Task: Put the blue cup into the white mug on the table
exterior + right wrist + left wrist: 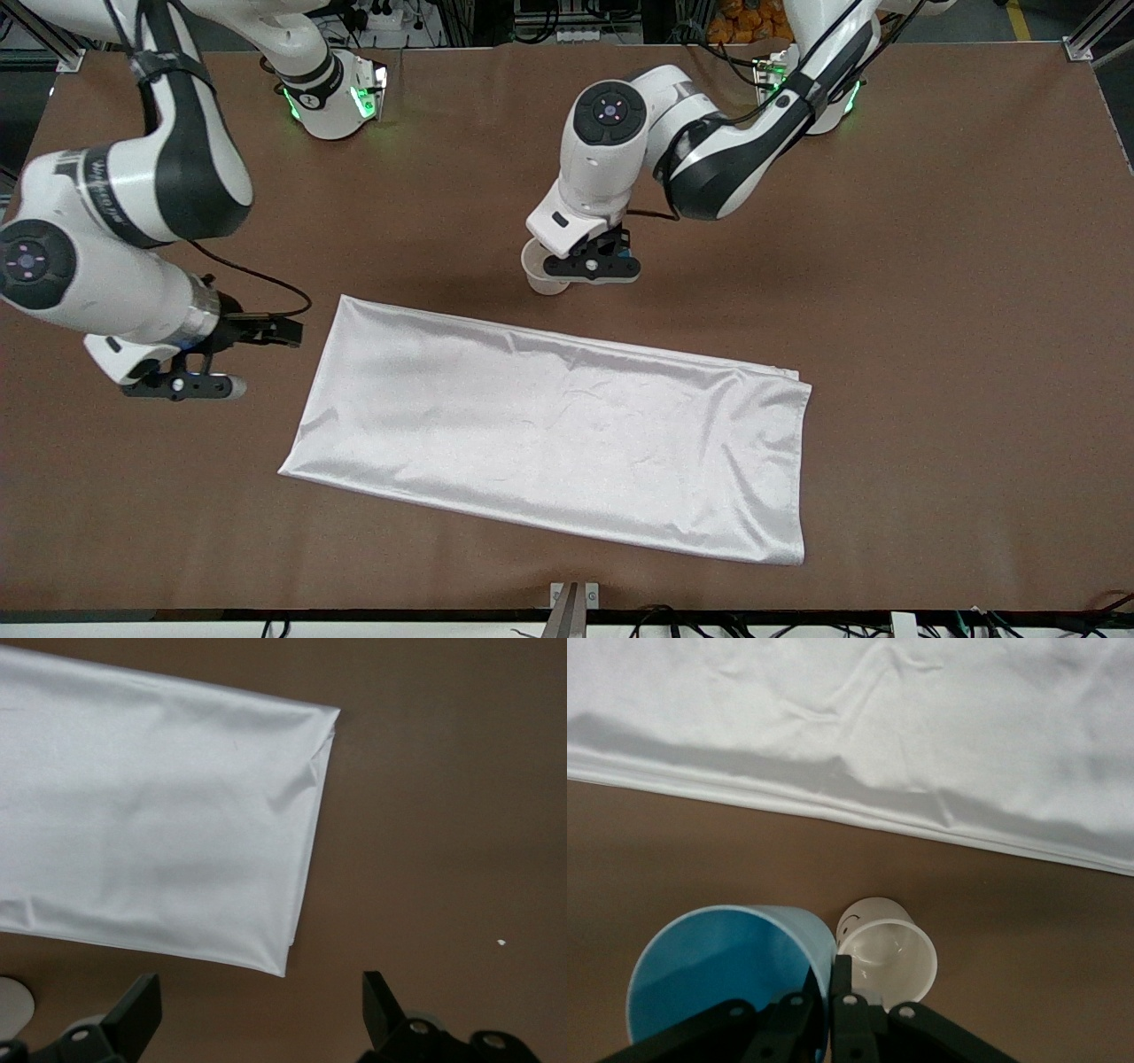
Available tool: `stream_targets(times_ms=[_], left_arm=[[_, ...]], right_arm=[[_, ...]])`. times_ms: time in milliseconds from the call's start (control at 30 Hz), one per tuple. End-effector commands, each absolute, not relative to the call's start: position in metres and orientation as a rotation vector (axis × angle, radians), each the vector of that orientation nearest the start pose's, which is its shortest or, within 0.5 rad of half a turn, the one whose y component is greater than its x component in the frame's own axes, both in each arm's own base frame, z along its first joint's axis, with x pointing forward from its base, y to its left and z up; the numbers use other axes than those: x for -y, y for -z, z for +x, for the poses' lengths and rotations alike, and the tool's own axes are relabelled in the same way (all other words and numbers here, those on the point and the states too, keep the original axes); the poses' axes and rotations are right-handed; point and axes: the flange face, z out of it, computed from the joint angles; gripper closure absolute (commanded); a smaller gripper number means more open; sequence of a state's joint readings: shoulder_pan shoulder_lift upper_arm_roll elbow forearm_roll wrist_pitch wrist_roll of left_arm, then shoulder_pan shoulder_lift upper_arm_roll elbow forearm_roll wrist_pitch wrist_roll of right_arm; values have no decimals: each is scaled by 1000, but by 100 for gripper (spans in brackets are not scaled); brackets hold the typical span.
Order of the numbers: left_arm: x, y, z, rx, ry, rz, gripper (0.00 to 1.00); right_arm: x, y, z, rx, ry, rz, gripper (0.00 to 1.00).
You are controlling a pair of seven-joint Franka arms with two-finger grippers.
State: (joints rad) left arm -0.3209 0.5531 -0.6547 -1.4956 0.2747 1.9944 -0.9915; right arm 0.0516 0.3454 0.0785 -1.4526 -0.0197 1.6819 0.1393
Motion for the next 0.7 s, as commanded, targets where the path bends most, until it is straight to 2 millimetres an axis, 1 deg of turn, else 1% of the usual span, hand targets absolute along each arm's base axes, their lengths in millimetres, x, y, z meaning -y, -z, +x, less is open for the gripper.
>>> stream_targets(times_ms=[0, 67, 100, 167, 233, 333, 400, 467, 567, 667], left_arm=[[550, -390, 451, 24, -12, -3237, 100], [553, -384, 449, 27, -21, -3241, 100], [558, -382, 444, 15, -31, -3247, 100], [564, -377, 438, -15, -36, -3247, 100], [568, -371, 434, -28, -27, -3237, 100], [577, -363, 423, -34, -17, -3228, 100], [582, -353, 417, -44, -17, -3219, 100], [585, -346, 412, -51, -17, -3212, 100], [594, -337, 400, -68, -14, -3199, 100], [595, -326, 398, -67, -18, -3189, 100]], right_arm=[[-43, -525, 639, 30, -130, -3121, 0], [-33, -540, 635, 13, -96, -3123, 0], [-29, -545, 633, 7, -81, -3125, 0], [-25, -551, 630, -3, -79, -3125, 0], [-22, -551, 628, -5, -107, -3124, 0], [-22, -558, 622, -9, -124, -3126, 0], [-23, -561, 620, -7, -122, -3128, 0], [-23, -567, 618, -9, -105, -3129, 0], [-23, -576, 614, -19, -84, -3130, 0], [-24, -587, 608, -19, -72, -3132, 0]])
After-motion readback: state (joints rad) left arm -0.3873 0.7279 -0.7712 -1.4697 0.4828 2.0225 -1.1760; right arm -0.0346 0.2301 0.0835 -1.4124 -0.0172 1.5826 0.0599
